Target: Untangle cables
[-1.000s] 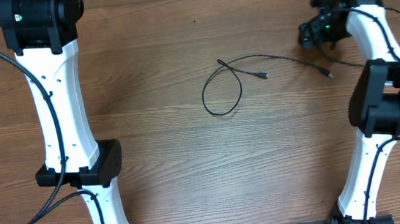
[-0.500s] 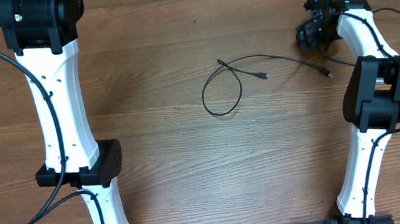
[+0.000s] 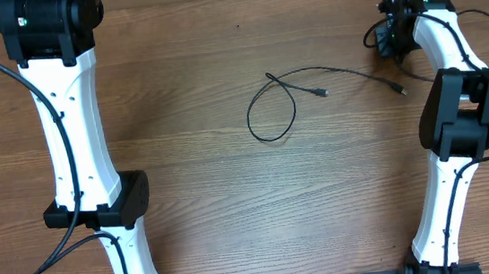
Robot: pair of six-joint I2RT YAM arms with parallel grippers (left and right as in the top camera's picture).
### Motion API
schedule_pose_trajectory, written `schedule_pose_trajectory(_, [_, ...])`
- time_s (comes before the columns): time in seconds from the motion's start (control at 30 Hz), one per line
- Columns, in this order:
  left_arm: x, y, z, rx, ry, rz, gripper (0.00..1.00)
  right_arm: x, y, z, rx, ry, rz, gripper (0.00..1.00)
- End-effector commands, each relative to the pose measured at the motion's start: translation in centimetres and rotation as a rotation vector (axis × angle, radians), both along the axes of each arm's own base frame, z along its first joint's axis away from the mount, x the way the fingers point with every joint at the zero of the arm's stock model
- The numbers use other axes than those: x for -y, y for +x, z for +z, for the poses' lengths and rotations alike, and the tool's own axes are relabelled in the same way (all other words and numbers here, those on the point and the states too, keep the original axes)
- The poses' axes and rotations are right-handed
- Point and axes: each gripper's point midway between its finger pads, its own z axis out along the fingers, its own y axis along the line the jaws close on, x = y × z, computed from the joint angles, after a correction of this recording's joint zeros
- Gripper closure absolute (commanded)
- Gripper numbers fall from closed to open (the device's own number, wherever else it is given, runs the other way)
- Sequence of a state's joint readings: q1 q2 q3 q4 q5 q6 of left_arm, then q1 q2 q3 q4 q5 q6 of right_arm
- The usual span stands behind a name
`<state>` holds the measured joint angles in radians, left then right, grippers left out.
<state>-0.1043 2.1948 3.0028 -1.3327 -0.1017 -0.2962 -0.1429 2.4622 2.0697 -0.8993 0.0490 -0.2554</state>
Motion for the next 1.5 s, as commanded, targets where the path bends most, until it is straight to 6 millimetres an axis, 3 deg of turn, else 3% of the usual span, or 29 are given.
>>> schedule_pose_trajectory(0.0, [-0.1, 0.1, -0.2, -0.003, -0.020, 0.022, 0.00, 2.7, 1.5, 4.7, 0.094, -0.091, -0.108, 0.96])
schedule_pose_trajectory(0.13, [-0.1, 0.1, -0.2, -0.003, -0.051, 0.040, 0.00, 4.5, 2.6, 10.5, 0.213, -0.150, -0.162, 0.96])
schedule_pose_trajectory(0.23, [-0.1, 0.1, -0.2, -0.003, -0.053, 0.041, 0.00, 6.1, 3.3, 13.5, 0.286, -0.160, -0.191, 0.96])
schedule_pose_trajectory(0.47, [-0.1, 0.1, -0.2, -0.003, -0.076, 0.055, 0.00, 12.0, 3.3, 18.3, 0.404, -0.190, -0.290, 0.96])
schedule_pose_trajectory(0.67, [-0.1, 0.1, -0.2, -0.002, -0.076, 0.055, 0.01, 15.8, 4.2, 23.8, 0.588, -0.208, -0.378, 0.96])
schedule_pose_trajectory(0.77, [-0.1, 0.1, -0.2, -0.003, -0.076, 0.054, 0.00, 17.3, 4.8, 25.3, 0.676, -0.181, -0.420, 0.96])
schedule_pose_trajectory(0.93, [-0.1, 0.1, -0.2, -0.002, -0.086, 0.060, 0.00, 19.3, 5.5, 26.2, 0.763, -0.151, -0.437, 0.96])
schedule_pose_trajectory(1.1, [-0.1, 0.2, -0.1, 0.004, -0.110, 0.073, 0.00, 21.5, 6.0, 25.2, 0.796, -0.165, -0.462, 0.96])
schedule_pose_trajectory(1.47, [-0.1, 0.2, -0.1, 0.004, -0.132, 0.086, 0.00, 27.7, 4.9, 17.2, 0.722, -0.144, -0.587, 0.96])
